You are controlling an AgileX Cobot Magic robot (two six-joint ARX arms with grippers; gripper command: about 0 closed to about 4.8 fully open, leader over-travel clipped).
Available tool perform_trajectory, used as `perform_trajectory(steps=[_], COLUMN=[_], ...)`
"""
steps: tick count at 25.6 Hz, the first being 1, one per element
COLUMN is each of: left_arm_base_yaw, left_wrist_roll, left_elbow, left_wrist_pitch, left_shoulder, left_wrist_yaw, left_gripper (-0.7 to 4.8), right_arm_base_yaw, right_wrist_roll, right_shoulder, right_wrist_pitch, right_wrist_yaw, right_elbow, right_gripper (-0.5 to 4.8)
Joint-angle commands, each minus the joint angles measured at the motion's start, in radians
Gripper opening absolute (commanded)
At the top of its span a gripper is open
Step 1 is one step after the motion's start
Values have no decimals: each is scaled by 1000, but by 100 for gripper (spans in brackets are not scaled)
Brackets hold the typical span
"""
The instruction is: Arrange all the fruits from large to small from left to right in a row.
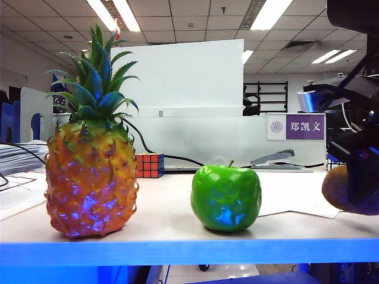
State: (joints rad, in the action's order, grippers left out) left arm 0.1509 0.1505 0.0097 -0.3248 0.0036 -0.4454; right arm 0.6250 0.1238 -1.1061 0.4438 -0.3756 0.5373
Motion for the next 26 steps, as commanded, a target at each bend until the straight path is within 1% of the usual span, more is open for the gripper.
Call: perform_trajectory(steps=[1, 24, 25, 26], left_arm_base_yaw=[1, 1, 1, 1], left_wrist_roll=[0, -1, -1, -1], left_elbow=[1, 1, 1, 1], left_wrist_pitch=[-13, -13, -13, -13], left_shoulder=[-2, -2, -2, -2], left_wrist_yaw=[-5, -5, -5, -5], left_gripper=[35, 35, 35, 35], right_arm_base_yaw=[1, 1, 1, 1], right_wrist_roll=[15, 35, 36, 37], right_shoulder=[2, -71, -71, -72], right_wrist_pitch=[0, 0, -2, -4], right_wrist_yaw=[-12, -34, -34, -34], right_elbow=[0, -2, -2, -2], right_gripper=[-5, -5, -2, 19])
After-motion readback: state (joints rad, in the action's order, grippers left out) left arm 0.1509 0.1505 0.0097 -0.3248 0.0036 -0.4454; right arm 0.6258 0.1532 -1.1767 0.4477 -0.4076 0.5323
